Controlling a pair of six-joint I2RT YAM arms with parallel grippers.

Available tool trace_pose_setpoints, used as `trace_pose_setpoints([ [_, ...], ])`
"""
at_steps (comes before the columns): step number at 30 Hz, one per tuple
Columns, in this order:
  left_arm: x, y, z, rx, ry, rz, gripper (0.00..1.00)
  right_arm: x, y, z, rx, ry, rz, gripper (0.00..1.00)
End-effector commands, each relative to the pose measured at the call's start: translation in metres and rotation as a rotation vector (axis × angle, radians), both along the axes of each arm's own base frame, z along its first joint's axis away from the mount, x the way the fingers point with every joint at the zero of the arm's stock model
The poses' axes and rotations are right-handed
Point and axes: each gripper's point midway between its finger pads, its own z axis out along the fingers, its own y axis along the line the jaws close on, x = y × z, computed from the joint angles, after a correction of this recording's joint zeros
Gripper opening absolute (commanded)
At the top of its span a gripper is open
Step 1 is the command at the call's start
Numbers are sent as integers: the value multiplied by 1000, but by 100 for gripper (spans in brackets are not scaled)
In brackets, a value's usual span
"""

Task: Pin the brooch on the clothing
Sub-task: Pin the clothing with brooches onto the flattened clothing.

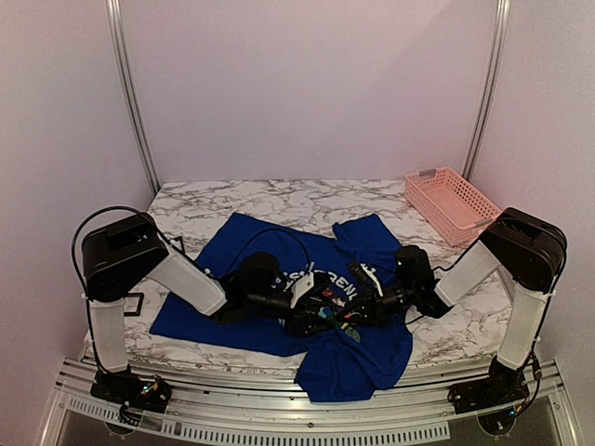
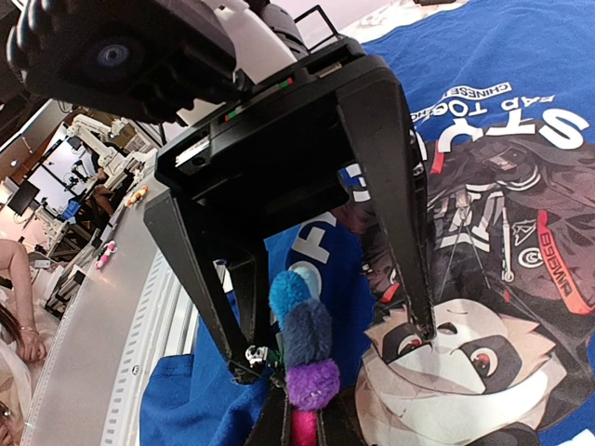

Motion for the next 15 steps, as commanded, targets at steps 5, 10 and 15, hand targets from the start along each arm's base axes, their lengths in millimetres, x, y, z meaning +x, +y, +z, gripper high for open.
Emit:
trace_pose_setpoints([
  [5,-1,-5,-2,9,-13,29,57,2,2,3,1,12,0,0],
  [10,-1,-7,-1,2,-21,25,53,2,1,3,-1,14,-4,0],
  [15,0,-5,0,-4,-22,32,47,2,1,3,-1,15,-7,0],
])
